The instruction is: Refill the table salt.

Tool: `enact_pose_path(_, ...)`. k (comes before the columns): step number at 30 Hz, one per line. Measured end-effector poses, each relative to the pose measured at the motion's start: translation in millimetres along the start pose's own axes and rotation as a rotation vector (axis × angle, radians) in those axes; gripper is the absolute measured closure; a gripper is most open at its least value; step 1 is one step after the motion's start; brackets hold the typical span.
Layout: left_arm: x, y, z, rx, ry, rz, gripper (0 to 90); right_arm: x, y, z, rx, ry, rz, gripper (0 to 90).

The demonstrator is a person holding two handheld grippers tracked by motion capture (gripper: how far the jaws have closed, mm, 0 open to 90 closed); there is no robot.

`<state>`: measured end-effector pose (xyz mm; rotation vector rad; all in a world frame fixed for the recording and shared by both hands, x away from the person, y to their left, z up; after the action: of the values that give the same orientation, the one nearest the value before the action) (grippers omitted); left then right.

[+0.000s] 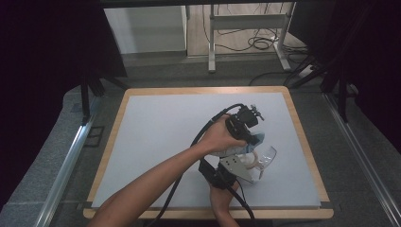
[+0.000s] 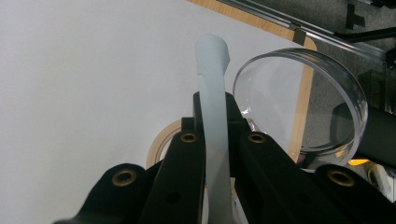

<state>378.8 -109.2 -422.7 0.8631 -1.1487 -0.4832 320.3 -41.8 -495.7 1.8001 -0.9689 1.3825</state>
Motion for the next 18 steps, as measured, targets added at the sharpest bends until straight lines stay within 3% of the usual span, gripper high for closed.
enact_pose_path(18, 0.1, -3.5, -0.9, 0.0, -0.004, -0.008, 90.0, -0.3, -1.4, 3.3, -0.011, -0.001, 0.0, 47.3)
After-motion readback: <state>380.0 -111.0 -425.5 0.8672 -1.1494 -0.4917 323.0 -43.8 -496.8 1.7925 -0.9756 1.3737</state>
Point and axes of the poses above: each handheld gripper's, and its own axes: y roughly backward along the jaws, x roughly out of its top, z roughly to its right, the point moved 7 cm from there along -y, roughly forward along the jaws
